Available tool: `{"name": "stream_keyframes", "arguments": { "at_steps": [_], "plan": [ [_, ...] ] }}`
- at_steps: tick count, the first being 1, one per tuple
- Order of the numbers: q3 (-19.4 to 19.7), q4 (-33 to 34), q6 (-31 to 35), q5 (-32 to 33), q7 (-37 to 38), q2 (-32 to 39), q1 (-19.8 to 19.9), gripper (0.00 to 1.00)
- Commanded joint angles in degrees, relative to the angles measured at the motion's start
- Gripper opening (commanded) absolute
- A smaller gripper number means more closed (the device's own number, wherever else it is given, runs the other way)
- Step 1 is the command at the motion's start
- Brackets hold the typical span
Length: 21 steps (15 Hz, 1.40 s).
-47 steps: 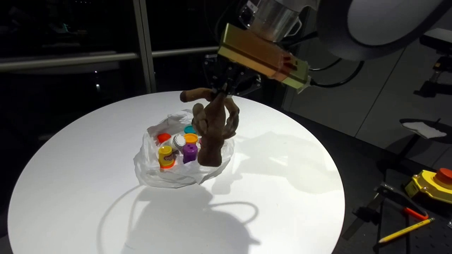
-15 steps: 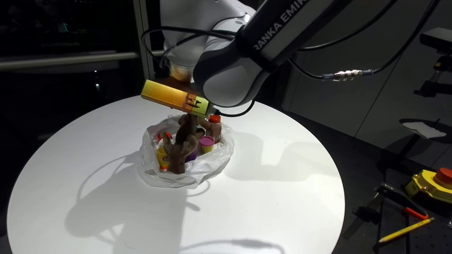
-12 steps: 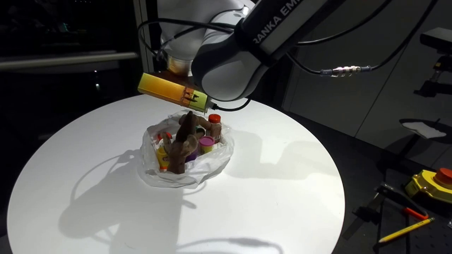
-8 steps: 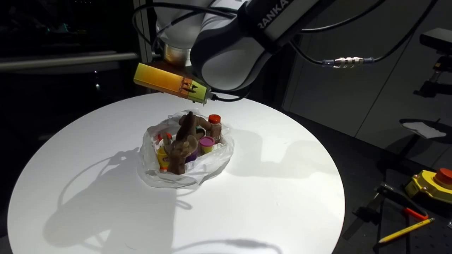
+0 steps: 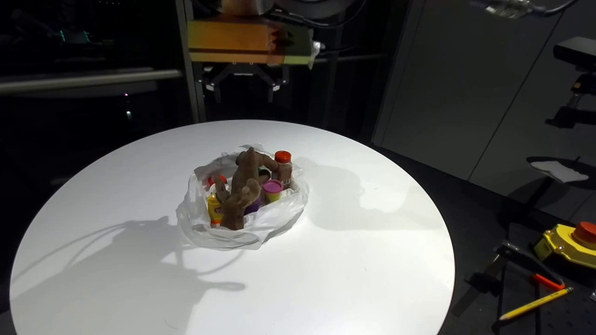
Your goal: Put all the objects in the plastic bag
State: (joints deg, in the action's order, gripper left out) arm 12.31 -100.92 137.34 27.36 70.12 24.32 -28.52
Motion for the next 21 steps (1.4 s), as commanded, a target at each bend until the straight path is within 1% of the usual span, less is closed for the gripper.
{"name": "stream_keyframes", "arguments": {
  "at_steps": [1, 2, 5, 7, 9, 11, 12, 13, 14, 16, 17, 19, 20, 21],
  "plan": [
    [-8.2, -10.36, -1.58, -2.83, -10.81, -10.21, 6.09, 1.0],
    [-10.18, -14.75, 0.33, -4.82, -13.04, -12.87, 7.59, 1.0],
    [-15.17, -24.28, 1.53, -12.93, -22.44, -19.2, 11.4, 1.0],
    [-17.63, -30.96, 0.81, -19.18, -30.76, -24.46, 13.23, 1.0],
    [-19.36, -36.17, -1.3, -25.74, -39.16, -29.64, 14.02, 1.0],
    [-20.16, -38.82, -5.8, -32.9, -47.66, -33.93, 14.21, 1.0],
    [-19.94, -39.17, -9.56, -36.01, -51.97, -35.95, 14.37, 1.0],
    [-16.3, -39.66, -12.74, -38.07, -56.14, -37.84, 11.87, 1.0],
    [-18.08, -39.88, -15.78, -38.79, -58.9, -39.67, 15.28, 1.0],
    [-17.25, -39.8, -20.11, -38.28, -61.2, -42.2, 16.82, 1.0],
    [-17.26, -39.85, -20.63, -36.45, -60.92, -43.08, 18.05, 1.0],
    [-16.73, -39.77, -21.24, -35.94, -60.77, -44.36, 20.16, 1.0],
    [-17.99, -39.03, -20.18, -36.87, -59.88, -41.92, 19.68, 1.0],
    [-17.85, -39.08, -20.27, -36.84, -60.07, -42.29, 20.27, 1.0]
  ]
}}
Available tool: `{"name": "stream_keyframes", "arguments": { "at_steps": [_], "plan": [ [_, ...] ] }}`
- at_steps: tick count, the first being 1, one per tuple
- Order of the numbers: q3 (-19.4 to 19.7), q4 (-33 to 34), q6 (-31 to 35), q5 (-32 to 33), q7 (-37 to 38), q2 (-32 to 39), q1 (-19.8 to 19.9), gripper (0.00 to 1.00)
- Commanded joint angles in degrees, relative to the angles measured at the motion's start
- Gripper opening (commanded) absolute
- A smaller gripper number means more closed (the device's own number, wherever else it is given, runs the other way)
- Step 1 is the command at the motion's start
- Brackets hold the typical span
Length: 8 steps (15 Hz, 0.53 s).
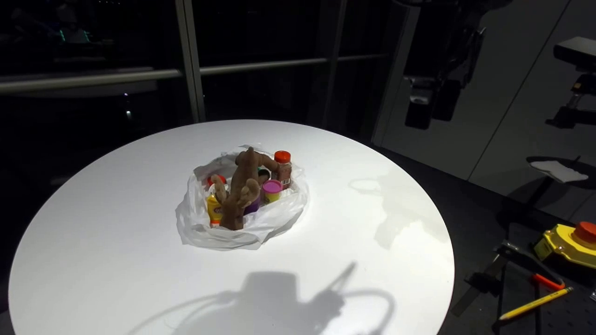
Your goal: Put all the objects in the plastic bag
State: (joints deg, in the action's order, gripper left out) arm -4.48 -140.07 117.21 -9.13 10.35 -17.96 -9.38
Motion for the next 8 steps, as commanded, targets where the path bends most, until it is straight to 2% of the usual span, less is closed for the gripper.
{"name": "stream_keyframes", "arguments": {
  "at_steps": [1, 8],
  "plan": [
    [-1.08, 0.04, -0.14, -0.33, -0.29, 0.07, 1.27, 1.0],
    [-1.75, 0.01, -0.12, -0.28, -0.23, 0.89, 1.11, 1.0]
  ]
}}
